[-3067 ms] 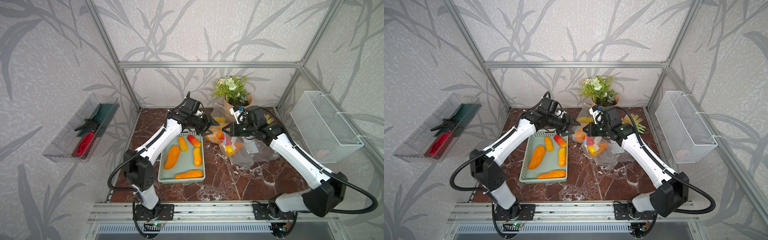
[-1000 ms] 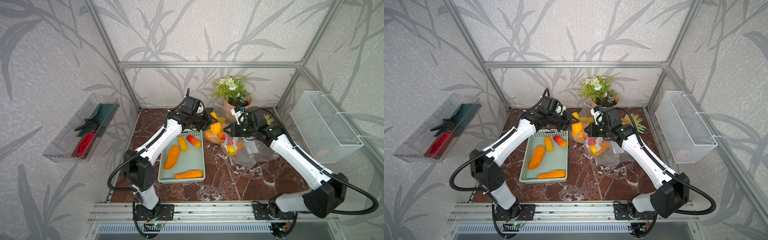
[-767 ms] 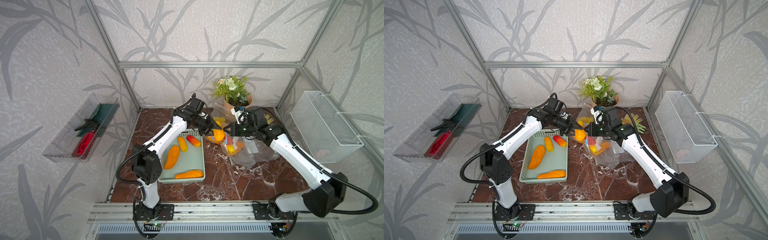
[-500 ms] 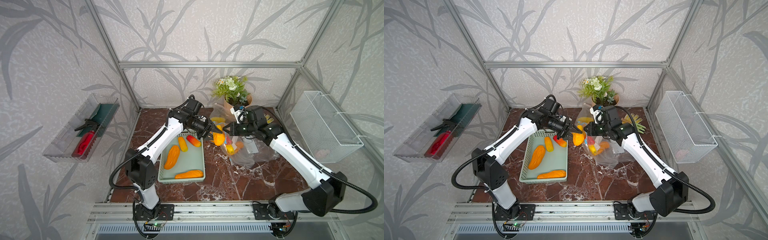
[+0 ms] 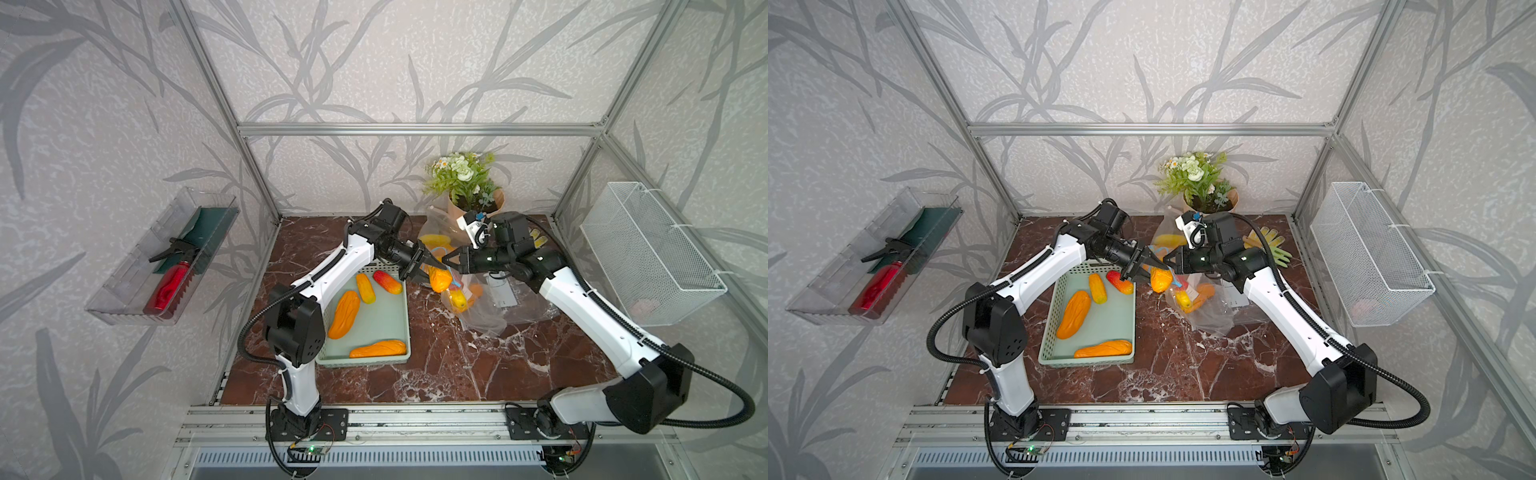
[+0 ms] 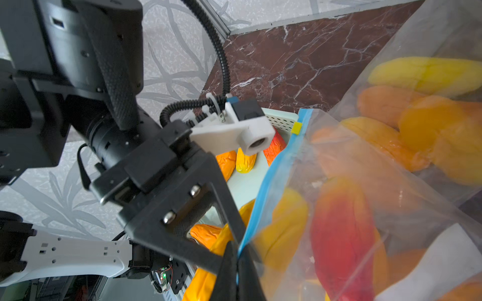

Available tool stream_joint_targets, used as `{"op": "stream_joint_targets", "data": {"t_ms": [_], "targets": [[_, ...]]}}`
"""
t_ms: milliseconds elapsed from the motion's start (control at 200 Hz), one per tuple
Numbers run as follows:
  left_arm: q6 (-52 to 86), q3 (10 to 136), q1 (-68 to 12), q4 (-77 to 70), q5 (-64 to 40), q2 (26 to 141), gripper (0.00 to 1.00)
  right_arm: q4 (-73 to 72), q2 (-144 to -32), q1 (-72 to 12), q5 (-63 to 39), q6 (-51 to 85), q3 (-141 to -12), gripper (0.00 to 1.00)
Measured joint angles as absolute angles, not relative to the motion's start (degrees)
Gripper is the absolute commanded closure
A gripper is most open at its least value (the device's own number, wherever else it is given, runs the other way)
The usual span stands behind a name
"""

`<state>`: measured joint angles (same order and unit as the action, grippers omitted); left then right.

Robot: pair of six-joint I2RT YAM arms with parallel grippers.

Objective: Place the mango in a zip-top bag and seal the zipper
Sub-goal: Place the mango in the zipper food storage bag.

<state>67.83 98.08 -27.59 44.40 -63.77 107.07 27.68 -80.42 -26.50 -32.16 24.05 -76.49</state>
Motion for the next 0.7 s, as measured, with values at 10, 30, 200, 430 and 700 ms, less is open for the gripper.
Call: {"op": "stream_joint_targets", "data": {"t_ms": [10,30,200,430,700], "targets": [[68.1,98.1,-27.6,44.0,-63.7,107.2,0.87,27.6,-80.4,-26.5,-32.3,24.0,-76.4,1.00],[68.8,98.1,-27.5,43.2,-63.7,107.4,0.87,27.6,-80.2,-26.5,-32.4,23.9,-76.3,1.00],[70.3,100.4,-26.8,41.3,-62.6,110.9,0.88,27.7,-78.8,-26.5,-33.8,23.9,-74.9,1.00],[71.3,100.9,-26.6,41.3,-57.3,112.1,0.90,27.6,-78.7,-26.5,-35.2,24.3,-74.8,1.00],[71.6,104.6,-28.8,40.9,-52.1,112.5,0.41,27.4,-78.7,-26.5,-34.1,25.8,-74.8,1.00]]}}
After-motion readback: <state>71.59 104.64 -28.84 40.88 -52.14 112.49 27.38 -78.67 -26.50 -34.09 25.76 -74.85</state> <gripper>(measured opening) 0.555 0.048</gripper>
